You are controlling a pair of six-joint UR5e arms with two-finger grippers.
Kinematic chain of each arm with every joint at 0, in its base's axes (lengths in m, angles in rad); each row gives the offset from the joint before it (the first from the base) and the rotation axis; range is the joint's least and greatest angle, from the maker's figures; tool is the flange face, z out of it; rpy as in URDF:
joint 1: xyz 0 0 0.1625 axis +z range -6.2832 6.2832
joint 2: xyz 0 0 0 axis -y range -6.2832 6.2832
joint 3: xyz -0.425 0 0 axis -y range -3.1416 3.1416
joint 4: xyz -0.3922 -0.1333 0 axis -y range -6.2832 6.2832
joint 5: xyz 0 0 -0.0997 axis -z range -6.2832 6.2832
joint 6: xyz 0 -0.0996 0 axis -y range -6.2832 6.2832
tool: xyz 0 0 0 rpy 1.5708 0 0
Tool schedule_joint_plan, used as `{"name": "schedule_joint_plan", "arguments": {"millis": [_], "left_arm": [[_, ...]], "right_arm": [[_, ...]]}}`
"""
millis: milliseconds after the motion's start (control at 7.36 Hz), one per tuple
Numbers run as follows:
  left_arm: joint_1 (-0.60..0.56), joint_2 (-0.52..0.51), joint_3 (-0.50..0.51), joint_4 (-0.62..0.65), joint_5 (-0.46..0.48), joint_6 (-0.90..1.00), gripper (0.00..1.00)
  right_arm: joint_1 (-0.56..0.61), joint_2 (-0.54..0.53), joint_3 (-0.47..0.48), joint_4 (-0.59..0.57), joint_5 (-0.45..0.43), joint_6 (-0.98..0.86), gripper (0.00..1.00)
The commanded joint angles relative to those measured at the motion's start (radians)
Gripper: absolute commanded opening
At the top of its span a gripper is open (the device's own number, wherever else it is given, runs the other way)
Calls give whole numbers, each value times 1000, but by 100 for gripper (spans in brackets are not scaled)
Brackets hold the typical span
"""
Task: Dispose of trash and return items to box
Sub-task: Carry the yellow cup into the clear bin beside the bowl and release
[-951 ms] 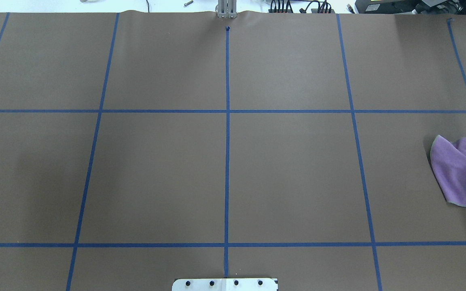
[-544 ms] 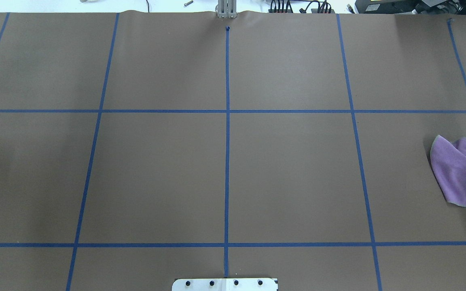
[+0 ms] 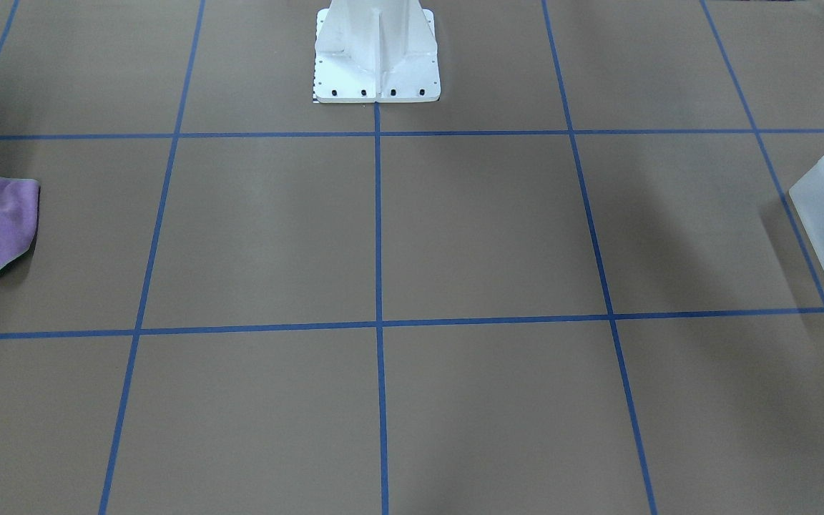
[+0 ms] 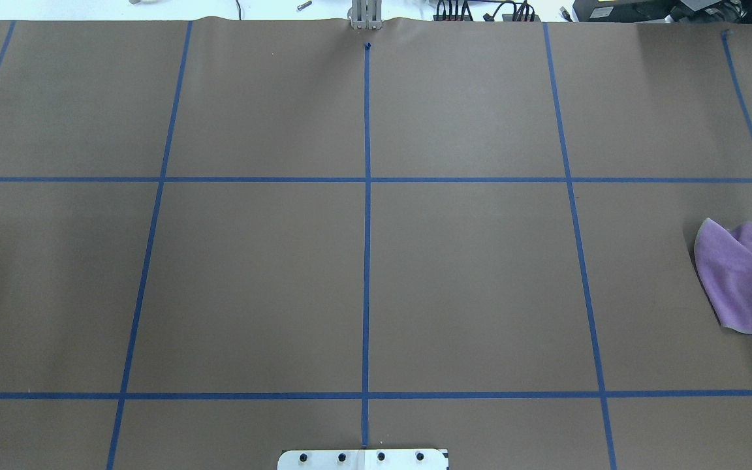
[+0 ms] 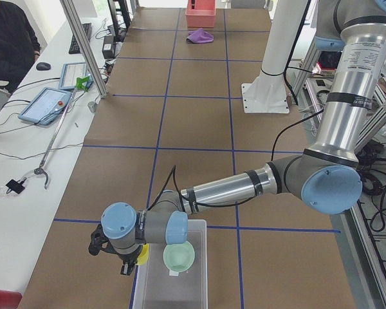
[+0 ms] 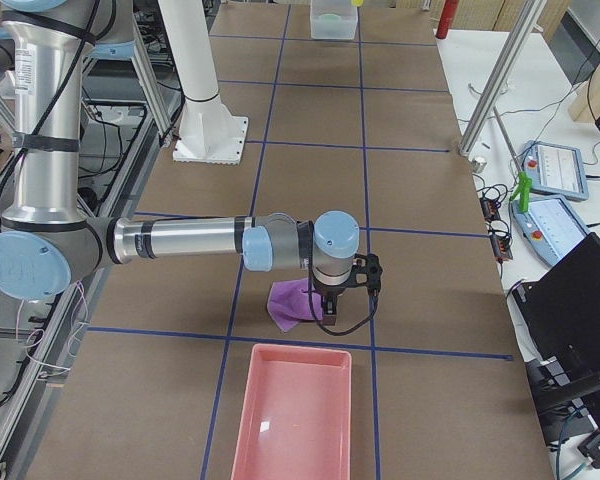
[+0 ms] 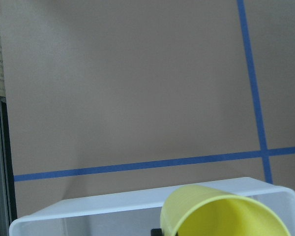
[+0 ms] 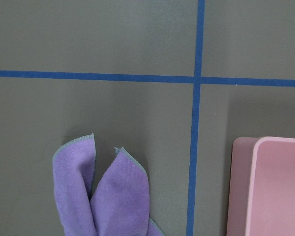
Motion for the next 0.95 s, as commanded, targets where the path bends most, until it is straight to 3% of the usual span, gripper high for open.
{"name": "schedule_joint_plan", "arguments": {"millis": [0, 816], "left_arm": [[3, 2, 121, -114, 0, -3, 0], [3, 8, 98, -118, -32, -11, 0]], "right_arm": [[-1, 0, 0, 0, 0, 0, 100], [-1, 0, 3, 0, 2, -2, 100]]}}
